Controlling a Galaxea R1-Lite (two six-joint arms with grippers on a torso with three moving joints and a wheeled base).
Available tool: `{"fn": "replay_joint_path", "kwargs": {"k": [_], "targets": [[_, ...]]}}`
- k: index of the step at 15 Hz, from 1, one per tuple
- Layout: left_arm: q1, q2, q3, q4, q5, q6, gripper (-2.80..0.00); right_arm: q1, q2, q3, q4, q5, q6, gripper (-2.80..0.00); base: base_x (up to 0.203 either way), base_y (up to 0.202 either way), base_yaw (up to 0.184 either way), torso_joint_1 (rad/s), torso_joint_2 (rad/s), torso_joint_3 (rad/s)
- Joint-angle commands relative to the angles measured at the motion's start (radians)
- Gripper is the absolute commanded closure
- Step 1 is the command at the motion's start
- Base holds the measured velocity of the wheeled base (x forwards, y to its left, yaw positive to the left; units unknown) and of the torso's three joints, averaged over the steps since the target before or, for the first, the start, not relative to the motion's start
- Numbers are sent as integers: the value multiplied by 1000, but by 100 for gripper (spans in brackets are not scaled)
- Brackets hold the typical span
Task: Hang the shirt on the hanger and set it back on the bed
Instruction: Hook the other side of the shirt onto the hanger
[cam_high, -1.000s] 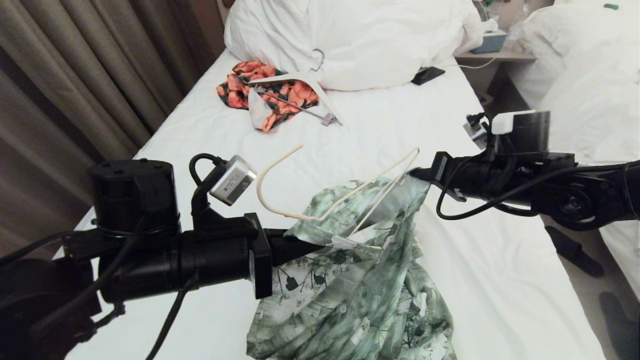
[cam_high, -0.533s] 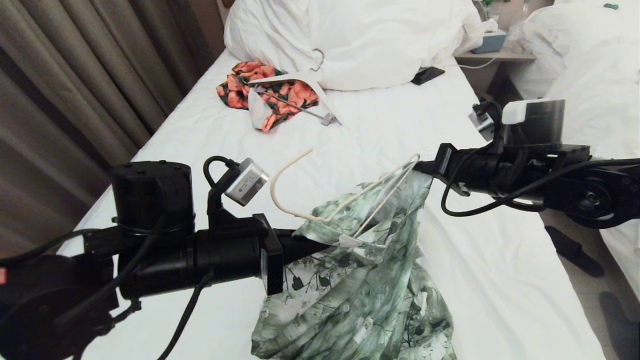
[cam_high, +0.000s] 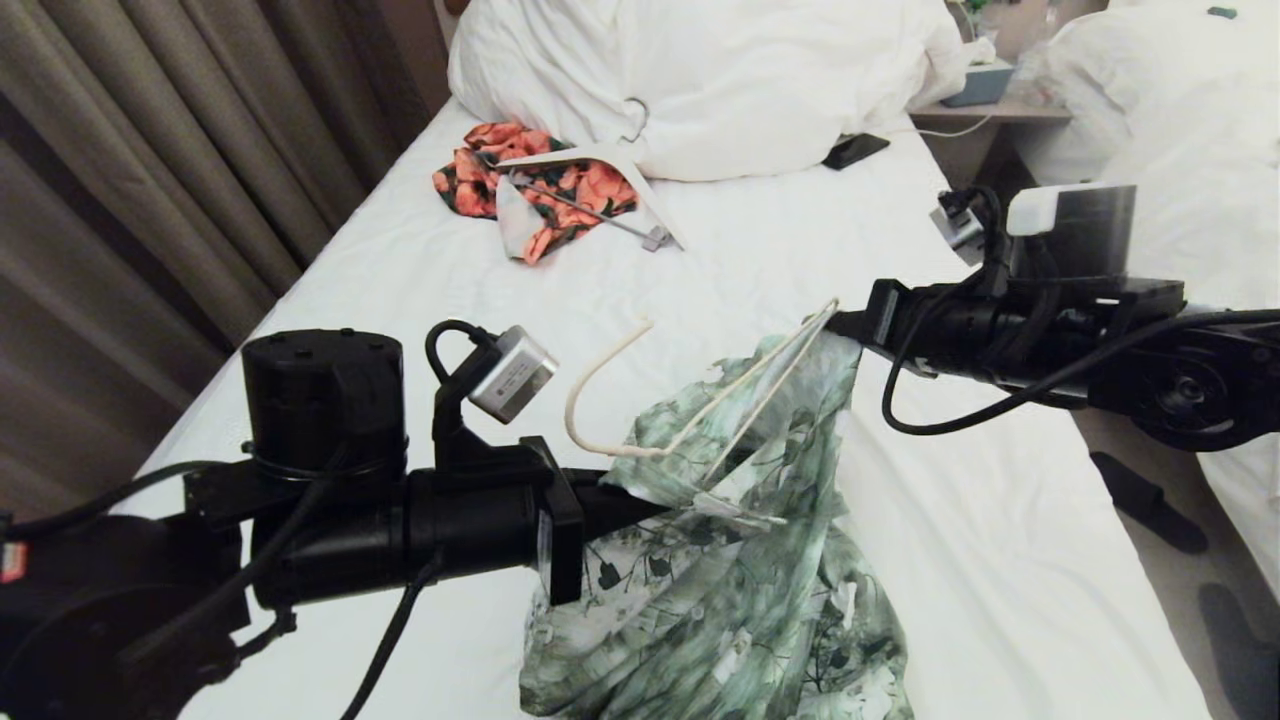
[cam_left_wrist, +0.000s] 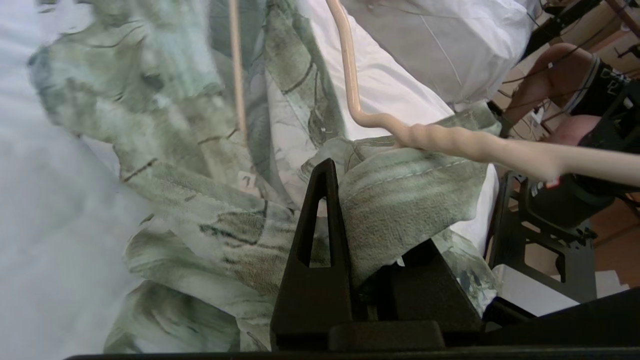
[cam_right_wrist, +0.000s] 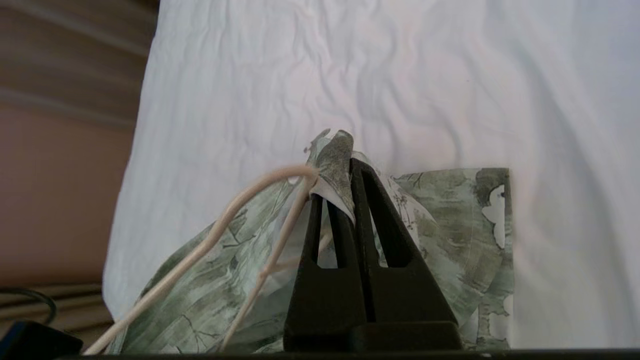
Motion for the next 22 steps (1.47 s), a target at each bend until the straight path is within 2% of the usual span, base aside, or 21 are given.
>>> {"fn": "replay_joint_path", "kwargs": {"k": [1, 3, 6, 10, 12, 13, 22], "targets": [[-20, 1, -2, -2, 10, -1, 0, 10, -6, 1, -1, 3, -11, 0, 0, 0, 0, 0, 0, 0], [-27, 17, -15, 0, 44, -1, 0, 17, -16, 9, 0, 2, -29, 0, 0, 0, 0, 0, 0, 0], [-39, 30, -9, 1, 53, -1, 0, 20, -30, 18, 12, 1, -53, 0, 0, 0, 0, 0, 0, 0], [-41, -4, 1, 7, 53, -2, 0, -42, -13, 33, 12, 1, -55, 0, 0, 0, 0, 0, 0, 0], [-49, -20, 9, 76, 53, -2, 0, -65, -7, 30, 10, 1, -55, 0, 0, 0, 0, 0, 0, 0], [-58, -21, 10, 103, 52, -2, 0, -65, -6, 30, 10, 1, -55, 0, 0, 0, 0, 0, 0, 0], [-142, 49, -1, 104, 74, -1, 0, -53, -32, 13, 7, 4, -55, 0, 0, 0, 0, 0, 0, 0]]}}
